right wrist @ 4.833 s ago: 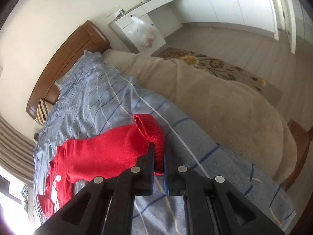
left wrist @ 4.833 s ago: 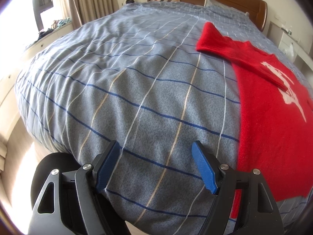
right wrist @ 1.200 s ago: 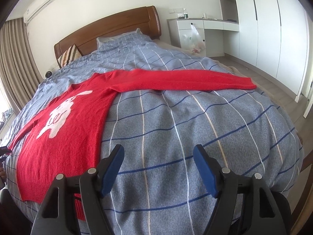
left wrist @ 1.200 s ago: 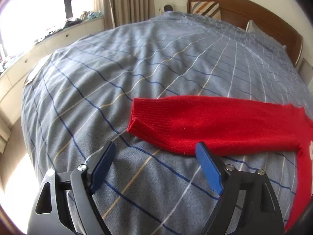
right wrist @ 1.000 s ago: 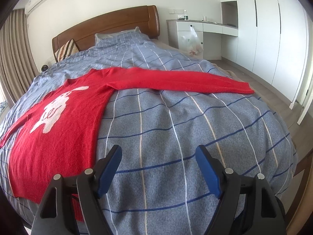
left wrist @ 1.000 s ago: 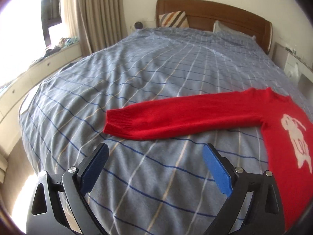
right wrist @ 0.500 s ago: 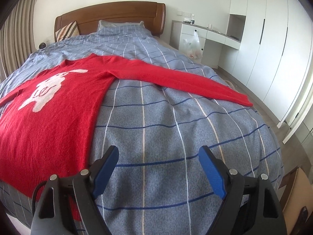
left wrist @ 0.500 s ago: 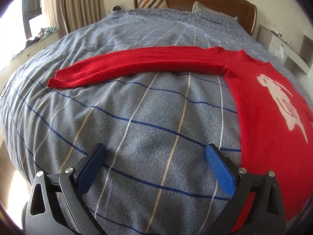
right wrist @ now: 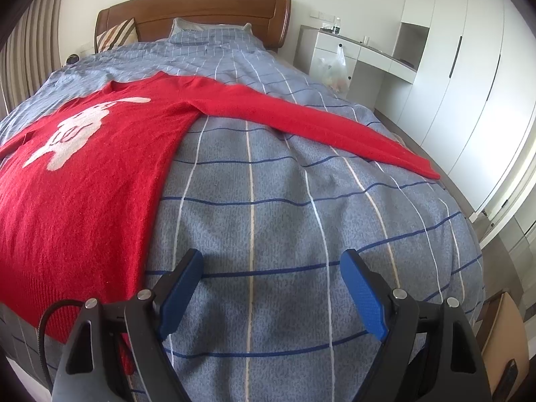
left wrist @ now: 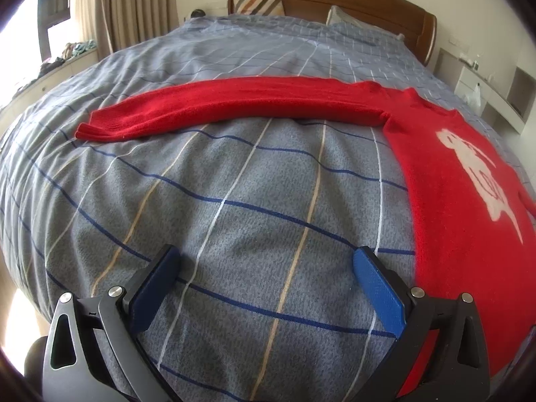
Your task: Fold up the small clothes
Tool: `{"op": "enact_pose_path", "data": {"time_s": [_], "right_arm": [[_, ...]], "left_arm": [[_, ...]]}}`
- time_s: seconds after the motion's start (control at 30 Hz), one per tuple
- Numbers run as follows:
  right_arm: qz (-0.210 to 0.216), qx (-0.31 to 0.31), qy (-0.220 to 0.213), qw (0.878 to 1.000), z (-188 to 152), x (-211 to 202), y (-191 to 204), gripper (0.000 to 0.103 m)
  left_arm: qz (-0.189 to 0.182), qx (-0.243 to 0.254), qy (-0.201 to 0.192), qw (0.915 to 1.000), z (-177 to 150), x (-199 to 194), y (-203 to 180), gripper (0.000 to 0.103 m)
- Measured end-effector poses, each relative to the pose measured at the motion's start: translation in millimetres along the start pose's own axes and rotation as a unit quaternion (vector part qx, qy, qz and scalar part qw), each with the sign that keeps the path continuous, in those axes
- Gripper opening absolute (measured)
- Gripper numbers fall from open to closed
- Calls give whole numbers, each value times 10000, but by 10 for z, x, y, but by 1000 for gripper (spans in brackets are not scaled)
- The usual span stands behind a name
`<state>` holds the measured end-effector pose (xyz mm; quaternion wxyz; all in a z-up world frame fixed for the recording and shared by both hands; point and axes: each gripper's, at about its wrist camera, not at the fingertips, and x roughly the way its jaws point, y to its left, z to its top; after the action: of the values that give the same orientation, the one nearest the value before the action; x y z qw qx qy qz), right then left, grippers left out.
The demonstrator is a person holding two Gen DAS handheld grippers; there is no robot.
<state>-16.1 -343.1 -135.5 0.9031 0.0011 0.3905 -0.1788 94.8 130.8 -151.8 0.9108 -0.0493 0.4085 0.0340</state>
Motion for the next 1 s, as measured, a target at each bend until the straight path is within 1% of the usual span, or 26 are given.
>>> {"op": "enact_pose_path", "data": {"time_s": [0.23, 0.53, 0.63, 0.67, 0.7, 0.73, 0.77, 0.8, 0.83, 0.87, 0.9, 0.93, 0.97, 1.0], "right_arm": [[-32, -20, 13, 10000, -1, -1, 2, 84], [-44, -31, 13, 10000, -2, 6, 13, 84], [44, 59, -59, 10000, 11, -35, -18, 83], [190, 211, -240, 9993, 37, -120, -77, 83], [368, 399, -589, 9968, 73, -285, -175, 83], [461, 540, -1026, 9922, 117, -484, -285, 84], [466, 639, -1473, 9859, 174, -695, -407, 85], [431, 710, -1876, 9787, 249, -895, -540, 87], [416, 749, -2217, 9713, 345, -1065, -686, 95], [426, 781, -2481, 9646, 452, -1191, -834, 99], [493, 820, -2644, 9596, 574, -1266, -979, 103], [653, 871, -2653, 9580, 702, -1270, -1134, 103], [878, 975, -2502, 9593, 830, -1202, -1284, 103], [1156, 1190, -2243, 9603, 930, -1070, -1441, 103]], "left_arm": [[75, 116, 35, 9999, 2, 1, -29, 103], [72, 184, 4, 9998, -18, -13, -43, 103], [31, 167, -48, 9998, -7, -53, -32, 103], [11, 154, -100, 9998, 7, -89, -23, 102], [-18, 132, -205, 9997, 22, -147, -11, 102], [-49, 113, -378, 9992, 32, -221, -1, 102], [-54, 113, -559, 9984, 39, -295, 4, 102], [-27, 132, -710, 9974, 45, -354, 3, 102], [19, 163, -800, 9967, 50, -384, -5, 102], [68, 189, -837, 9963, 55, -388, -14, 102], [88, 214, -831, 9963, 59, -374, -28, 102], [82, 230, -790, 9966, 67, -347, -38, 102], [69, 246, -737, 9969, 70, -316, -52, 102], [69, 263, -699, 9972, 75, -292, -66, 102]]}}
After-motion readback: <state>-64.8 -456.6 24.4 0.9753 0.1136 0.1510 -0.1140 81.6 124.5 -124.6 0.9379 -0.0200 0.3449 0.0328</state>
